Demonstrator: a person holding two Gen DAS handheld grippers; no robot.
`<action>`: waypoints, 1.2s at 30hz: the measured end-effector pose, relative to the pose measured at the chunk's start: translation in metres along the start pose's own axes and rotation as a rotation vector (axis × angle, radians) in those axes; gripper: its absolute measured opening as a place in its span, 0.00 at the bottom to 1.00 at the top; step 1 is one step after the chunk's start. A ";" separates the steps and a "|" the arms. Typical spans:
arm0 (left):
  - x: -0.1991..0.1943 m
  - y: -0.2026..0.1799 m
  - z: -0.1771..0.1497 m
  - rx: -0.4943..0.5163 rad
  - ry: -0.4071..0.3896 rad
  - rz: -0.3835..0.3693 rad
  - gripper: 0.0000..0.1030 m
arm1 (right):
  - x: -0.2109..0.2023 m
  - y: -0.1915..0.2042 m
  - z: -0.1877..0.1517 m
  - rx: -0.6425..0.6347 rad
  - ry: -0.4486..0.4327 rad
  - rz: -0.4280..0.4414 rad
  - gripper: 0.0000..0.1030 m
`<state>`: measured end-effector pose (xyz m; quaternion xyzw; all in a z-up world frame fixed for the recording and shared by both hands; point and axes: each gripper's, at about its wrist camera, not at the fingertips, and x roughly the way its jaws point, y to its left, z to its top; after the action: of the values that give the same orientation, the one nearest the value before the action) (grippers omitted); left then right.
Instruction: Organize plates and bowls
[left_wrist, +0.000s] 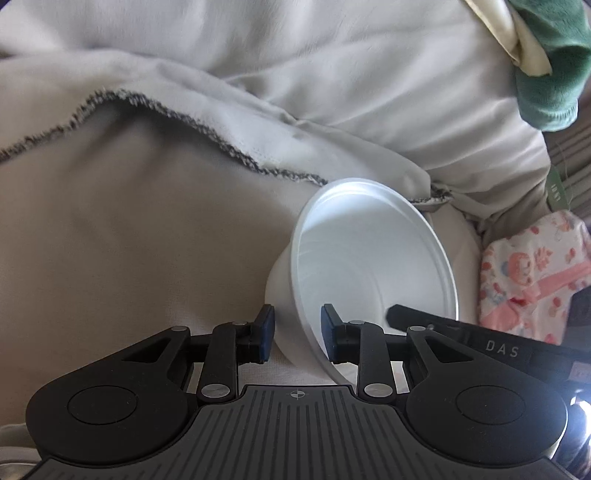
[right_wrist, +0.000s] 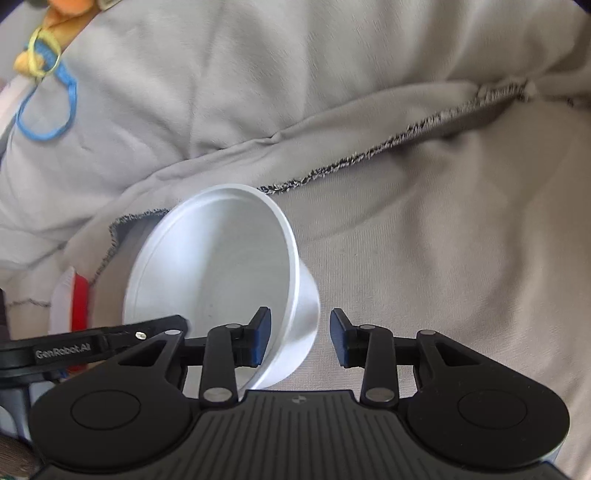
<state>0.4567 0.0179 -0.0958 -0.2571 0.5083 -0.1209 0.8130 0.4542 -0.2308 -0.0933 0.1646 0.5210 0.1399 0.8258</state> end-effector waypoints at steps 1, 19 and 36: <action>-0.004 -0.002 0.002 -0.004 -0.011 -0.009 0.29 | -0.001 -0.001 0.001 0.010 -0.001 0.019 0.34; -0.134 -0.084 -0.082 0.126 -0.032 -0.072 0.29 | -0.173 0.050 -0.083 -0.175 -0.128 0.005 0.33; -0.158 -0.069 -0.101 0.209 -0.117 -0.023 0.24 | -0.163 0.050 -0.107 -0.244 -0.184 -0.109 0.36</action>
<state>0.2998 0.0027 0.0265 -0.1832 0.4417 -0.1675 0.8621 0.2863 -0.2378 0.0172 0.0466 0.4302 0.1413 0.8904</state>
